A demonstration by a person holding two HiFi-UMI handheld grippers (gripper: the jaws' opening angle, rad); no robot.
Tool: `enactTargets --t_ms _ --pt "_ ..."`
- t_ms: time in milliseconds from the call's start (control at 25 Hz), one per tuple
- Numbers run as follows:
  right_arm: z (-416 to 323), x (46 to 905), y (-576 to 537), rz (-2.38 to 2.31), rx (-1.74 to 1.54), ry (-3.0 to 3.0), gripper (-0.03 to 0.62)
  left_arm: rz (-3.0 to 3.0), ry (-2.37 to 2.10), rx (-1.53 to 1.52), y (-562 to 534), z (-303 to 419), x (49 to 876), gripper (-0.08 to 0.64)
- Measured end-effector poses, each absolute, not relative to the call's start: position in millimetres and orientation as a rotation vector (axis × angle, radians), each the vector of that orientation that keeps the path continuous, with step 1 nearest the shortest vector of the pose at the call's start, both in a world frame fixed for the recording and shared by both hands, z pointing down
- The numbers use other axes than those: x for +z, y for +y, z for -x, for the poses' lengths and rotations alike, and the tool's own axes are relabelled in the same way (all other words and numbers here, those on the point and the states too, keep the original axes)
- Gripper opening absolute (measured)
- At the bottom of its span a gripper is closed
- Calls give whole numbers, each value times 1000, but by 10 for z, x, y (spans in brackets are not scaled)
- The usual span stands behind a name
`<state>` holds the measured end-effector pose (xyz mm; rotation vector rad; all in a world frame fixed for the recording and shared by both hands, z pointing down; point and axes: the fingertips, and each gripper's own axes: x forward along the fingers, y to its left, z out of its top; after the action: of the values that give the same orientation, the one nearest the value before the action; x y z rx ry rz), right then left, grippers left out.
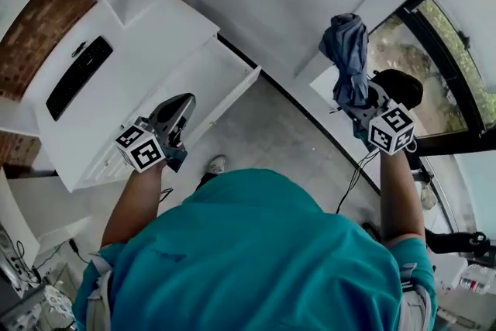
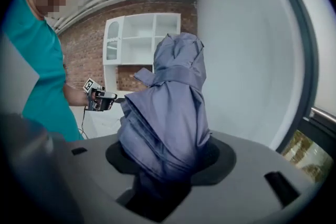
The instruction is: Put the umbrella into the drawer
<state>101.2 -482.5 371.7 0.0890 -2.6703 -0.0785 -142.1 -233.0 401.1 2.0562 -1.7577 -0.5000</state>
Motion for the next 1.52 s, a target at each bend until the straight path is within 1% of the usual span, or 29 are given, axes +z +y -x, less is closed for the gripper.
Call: enactTargets --t_ms 160,280,480,640,840,1080,1320,1520 --pt "98 3974 -4561 222 -269 -2556 232 -1873 -1908 -550 -1737 1812 4253 18" --pt "786 4282 -4269 404 -425 -2442 230 -1773 -1980 -568 -1379 2082 4420 17" --pt "1734 4956 -3611 698 -592 -2223 227 -1579 -2085 -608 -709 2438 4767 18" --pt "2258 5598 -3080 893 -680 -2046 225 -1428 -2136 -635 -218 2592 5065 18" --pt "2560 6371 -2688 1052 -806 -1839 225 -1311 -2143 -659 108 2719 5384 18" --pt "2610 7186 -2426 1181 -905 -1626 224 -1219 -2106 -685 267 2796 5694 18" --pt "2601 7672 -2420 1208 -963 -1514 224 -1181 -2053 -702 278 2812 5904 17" --pt "2598 7882 -2412 1230 -1001 -1475 224 -1185 -2021 -706 205 2824 5944 17"
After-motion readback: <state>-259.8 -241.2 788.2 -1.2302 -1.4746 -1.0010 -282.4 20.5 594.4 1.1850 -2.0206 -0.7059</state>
